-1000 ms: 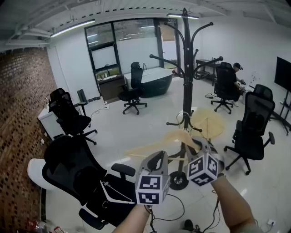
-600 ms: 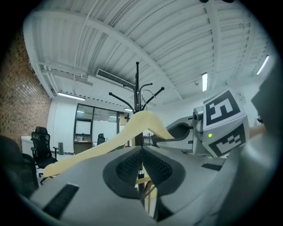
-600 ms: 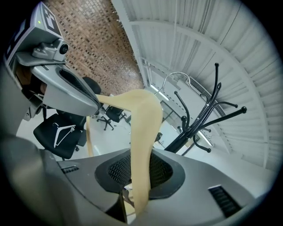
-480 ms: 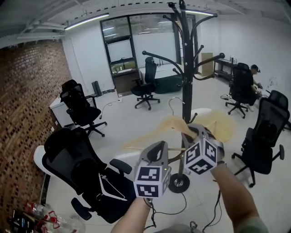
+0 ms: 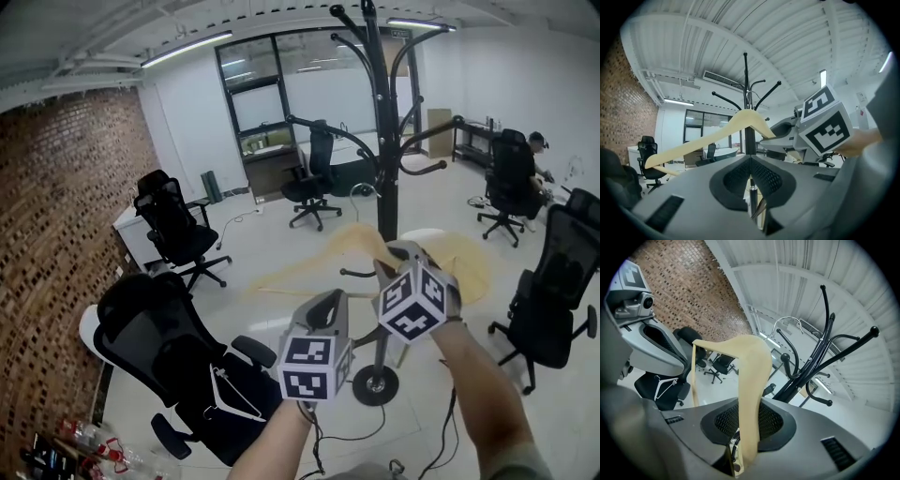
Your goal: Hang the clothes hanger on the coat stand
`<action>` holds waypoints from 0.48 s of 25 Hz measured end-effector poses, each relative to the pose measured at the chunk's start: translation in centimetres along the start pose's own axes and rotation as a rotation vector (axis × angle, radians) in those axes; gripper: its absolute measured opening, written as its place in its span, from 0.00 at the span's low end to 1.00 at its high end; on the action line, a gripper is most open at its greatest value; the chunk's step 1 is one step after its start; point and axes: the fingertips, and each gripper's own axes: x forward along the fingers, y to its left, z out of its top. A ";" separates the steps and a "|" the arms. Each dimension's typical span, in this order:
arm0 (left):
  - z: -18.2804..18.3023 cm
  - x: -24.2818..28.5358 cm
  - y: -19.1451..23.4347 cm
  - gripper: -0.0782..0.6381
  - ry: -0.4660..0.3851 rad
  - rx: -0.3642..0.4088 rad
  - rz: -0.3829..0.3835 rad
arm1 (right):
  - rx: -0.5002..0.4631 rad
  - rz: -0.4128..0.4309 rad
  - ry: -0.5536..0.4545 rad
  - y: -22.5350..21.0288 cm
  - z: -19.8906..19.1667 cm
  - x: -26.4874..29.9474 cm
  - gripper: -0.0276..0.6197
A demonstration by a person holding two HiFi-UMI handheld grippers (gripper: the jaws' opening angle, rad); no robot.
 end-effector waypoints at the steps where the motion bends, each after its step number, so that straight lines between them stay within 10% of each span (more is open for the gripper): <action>1: 0.1 0.6 0.2 0.13 0.000 -0.003 -0.002 | 0.006 0.000 0.004 -0.3 -0.2 0.5 0.14; 12: 0.6 5.2 0.4 0.13 -0.013 -0.001 -0.036 | 0.033 -0.003 0.053 -2.8 -2.8 4.9 0.15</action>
